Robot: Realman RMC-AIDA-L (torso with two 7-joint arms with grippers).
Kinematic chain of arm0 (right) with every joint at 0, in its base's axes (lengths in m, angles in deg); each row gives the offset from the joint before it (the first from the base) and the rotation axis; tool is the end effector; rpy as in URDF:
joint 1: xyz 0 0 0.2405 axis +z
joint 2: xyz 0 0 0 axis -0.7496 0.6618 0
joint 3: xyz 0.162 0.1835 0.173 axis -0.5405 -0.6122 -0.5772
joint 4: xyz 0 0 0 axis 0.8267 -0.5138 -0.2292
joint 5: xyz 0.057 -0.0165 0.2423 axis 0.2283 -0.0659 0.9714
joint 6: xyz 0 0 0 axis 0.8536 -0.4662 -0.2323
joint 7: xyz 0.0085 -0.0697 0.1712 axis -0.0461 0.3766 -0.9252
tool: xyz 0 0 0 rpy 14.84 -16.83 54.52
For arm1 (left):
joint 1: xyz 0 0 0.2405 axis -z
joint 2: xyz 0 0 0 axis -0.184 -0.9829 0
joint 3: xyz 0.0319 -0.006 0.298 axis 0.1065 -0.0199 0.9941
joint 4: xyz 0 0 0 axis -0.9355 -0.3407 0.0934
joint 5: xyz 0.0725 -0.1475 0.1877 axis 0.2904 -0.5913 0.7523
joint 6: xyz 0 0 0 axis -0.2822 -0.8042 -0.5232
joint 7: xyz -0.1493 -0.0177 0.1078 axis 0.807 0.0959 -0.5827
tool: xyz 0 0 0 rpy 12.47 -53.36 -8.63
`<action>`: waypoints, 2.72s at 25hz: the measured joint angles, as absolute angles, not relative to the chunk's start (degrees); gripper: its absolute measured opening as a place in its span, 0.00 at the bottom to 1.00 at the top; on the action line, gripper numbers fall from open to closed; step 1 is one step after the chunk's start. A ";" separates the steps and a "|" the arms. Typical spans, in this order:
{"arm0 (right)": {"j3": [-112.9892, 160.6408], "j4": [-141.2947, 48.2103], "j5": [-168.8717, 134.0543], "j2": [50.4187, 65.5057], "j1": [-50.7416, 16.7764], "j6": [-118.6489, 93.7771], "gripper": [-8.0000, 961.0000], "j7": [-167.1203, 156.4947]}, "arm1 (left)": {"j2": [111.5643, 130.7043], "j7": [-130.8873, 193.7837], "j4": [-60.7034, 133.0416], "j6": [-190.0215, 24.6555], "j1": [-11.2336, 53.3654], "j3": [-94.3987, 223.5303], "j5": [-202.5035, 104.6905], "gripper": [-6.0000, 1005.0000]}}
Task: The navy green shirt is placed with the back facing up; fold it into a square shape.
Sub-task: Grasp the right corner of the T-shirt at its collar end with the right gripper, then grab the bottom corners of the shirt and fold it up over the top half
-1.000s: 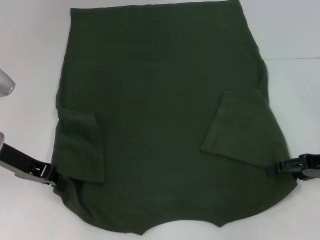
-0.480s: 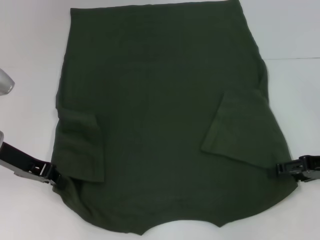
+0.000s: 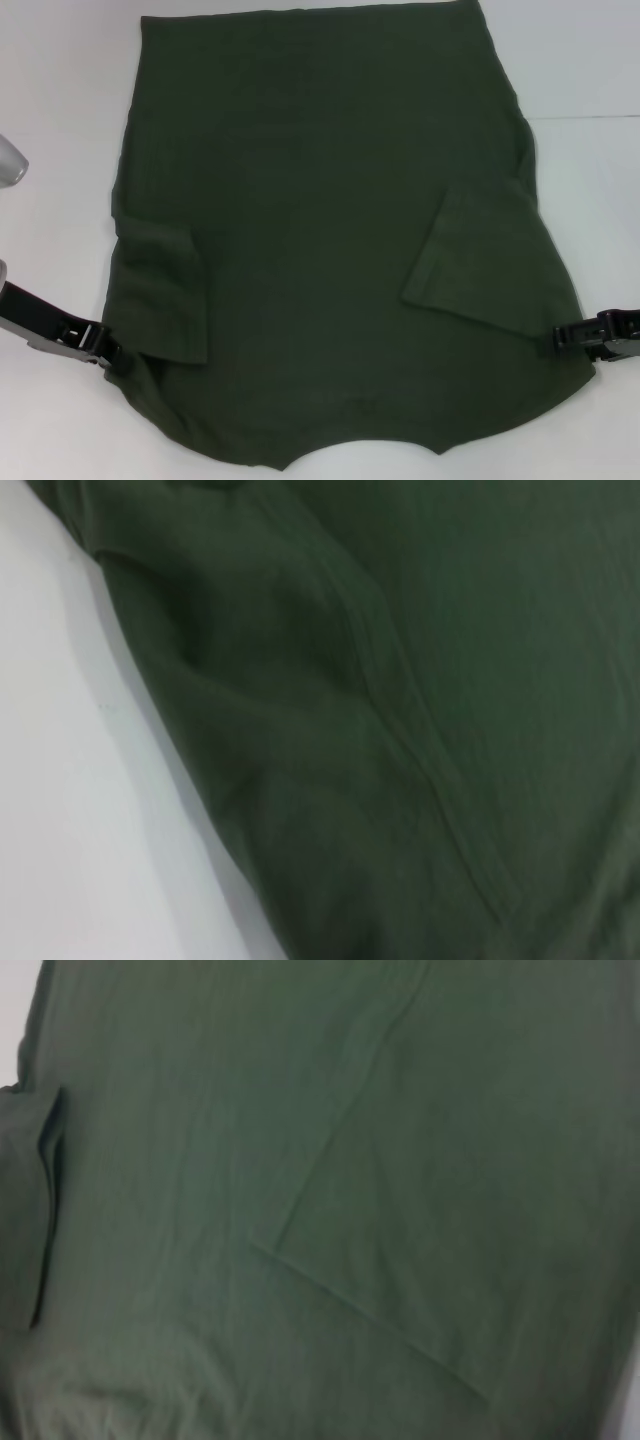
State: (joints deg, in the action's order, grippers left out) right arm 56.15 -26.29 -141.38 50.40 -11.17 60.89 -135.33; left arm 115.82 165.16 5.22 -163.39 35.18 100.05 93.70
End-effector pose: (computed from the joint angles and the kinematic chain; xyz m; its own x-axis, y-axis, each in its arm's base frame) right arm 0.3959 0.4087 -0.0043 0.1689 -0.9691 -0.1797 -0.9828 -0.1518 -0.1049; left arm -0.3422 0.4352 -0.0137 0.3611 0.9303 -0.0639 0.8992 -0.3655 -0.2404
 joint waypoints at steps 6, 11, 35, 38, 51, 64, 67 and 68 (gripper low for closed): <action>56.38 -26.29 -142.22 50.66 -10.89 60.01 0.79 -135.55 | 115.82 165.16 5.16 -163.42 35.19 100.05 93.70 0.03; 56.45 -26.33 -142.29 50.71 -10.88 59.95 0.67 -135.28 | 115.81 165.16 5.15 -163.30 35.19 100.05 93.70 0.03; 58.01 -25.57 -142.55 50.27 -10.73 59.11 0.07 -133.37 | 115.97 163.17 5.14 -163.34 34.20 99.94 93.58 0.03; 57.87 -25.50 -142.55 50.19 -10.58 59.44 0.07 -132.85 | 115.79 161.78 5.02 -163.76 33.89 99.58 93.30 0.03; 57.67 -24.29 -142.19 49.83 -10.35 61.60 0.07 -132.34 | 115.44 158.52 4.93 -164.73 33.85 99.68 93.64 0.02; 55.85 -19.88 -142.23 49.53 -12.53 69.04 0.07 -130.81 | 114.88 152.67 3.17 -169.92 33.18 99.52 93.67 0.03; 55.79 -19.01 -142.39 49.35 -13.25 70.46 0.07 -130.62 | 114.86 151.84 2.25 -171.21 32.81 99.62 93.71 0.03; 55.78 -18.84 -142.40 49.27 -13.50 70.99 0.07 -130.40 | 114.86 151.67 2.03 -171.50 32.68 99.64 93.71 0.03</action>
State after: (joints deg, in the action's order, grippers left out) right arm 55.78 -18.84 -142.40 49.27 -13.50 70.99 -130.40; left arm 114.86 151.67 2.03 -171.50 32.68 99.64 93.71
